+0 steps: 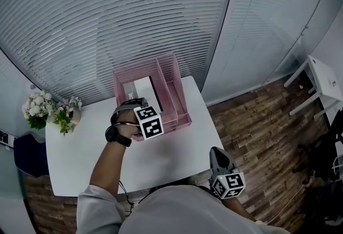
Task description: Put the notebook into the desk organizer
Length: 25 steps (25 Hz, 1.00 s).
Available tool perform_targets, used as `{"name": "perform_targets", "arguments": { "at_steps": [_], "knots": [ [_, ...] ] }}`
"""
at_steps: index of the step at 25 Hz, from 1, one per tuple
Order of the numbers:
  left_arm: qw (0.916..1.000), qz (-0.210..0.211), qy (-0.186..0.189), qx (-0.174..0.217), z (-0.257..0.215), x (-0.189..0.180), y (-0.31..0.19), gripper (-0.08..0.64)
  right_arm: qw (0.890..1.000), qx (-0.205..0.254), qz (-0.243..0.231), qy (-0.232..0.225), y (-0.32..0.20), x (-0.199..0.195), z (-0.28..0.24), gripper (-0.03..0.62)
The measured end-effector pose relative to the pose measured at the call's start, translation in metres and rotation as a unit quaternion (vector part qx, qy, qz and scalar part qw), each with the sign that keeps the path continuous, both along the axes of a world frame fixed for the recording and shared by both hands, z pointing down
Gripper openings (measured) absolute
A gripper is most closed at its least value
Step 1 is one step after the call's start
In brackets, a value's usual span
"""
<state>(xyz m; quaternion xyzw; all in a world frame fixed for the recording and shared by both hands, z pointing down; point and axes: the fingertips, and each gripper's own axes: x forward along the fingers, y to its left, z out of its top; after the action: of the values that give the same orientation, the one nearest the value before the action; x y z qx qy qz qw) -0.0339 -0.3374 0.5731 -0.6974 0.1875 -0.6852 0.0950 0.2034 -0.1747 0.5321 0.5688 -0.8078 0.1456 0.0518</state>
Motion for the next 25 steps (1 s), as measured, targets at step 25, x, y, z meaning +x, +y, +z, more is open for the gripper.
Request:
{"name": "perform_targets", "arguments": {
  "at_steps": [25],
  "knots": [
    [0.8388, -0.16, 0.485, 0.19, -0.104, -0.031, 0.114, 0.009, 0.997, 0.059, -0.054, 0.016, -0.012, -0.053, -0.049, 0.012]
  ]
}}
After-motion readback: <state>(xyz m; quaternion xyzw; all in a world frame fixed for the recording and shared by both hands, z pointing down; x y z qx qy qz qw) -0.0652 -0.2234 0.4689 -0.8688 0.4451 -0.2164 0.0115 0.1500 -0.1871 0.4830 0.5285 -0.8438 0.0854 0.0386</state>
